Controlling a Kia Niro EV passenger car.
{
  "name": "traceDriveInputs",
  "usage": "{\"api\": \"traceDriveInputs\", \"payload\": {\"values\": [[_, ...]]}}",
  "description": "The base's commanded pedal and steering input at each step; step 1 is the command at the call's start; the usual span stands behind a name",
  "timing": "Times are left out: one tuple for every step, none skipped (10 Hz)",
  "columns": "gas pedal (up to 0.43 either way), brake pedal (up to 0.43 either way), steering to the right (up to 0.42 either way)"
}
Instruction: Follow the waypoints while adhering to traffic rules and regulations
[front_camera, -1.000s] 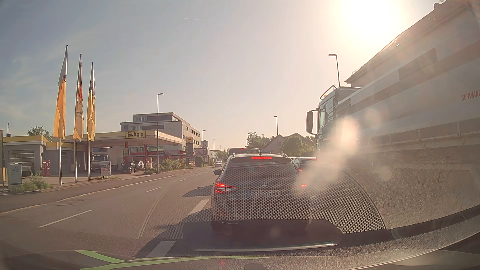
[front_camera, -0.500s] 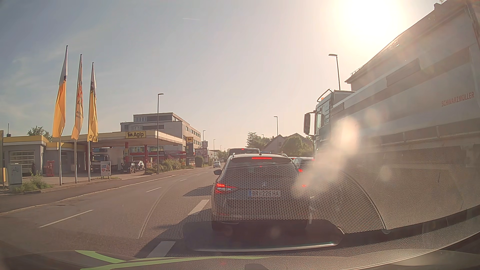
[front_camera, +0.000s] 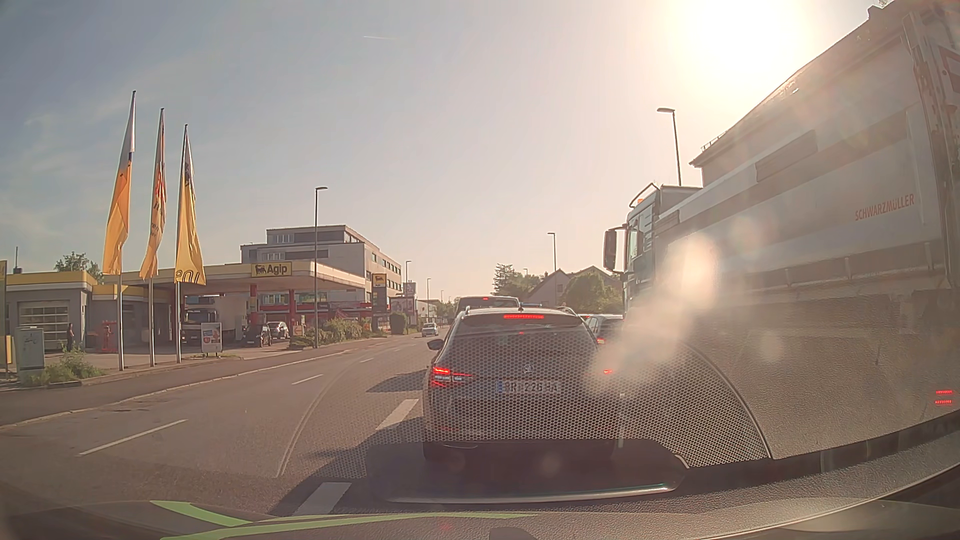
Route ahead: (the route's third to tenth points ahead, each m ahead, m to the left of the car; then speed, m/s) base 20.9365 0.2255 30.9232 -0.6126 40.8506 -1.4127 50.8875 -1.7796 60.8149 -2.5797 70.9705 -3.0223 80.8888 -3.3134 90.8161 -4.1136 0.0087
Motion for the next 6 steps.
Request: {"api": "traceDriveInputs", "payload": {"values": [[0.0, 0.341, 0.0], [0.0, 0.341, 0.0], [0.0, 0.341, 0.0], [0.0, 0.341, 0.0], [0.0, 0.341, 0.0], [0.0, 0.341, 0.0]]}}
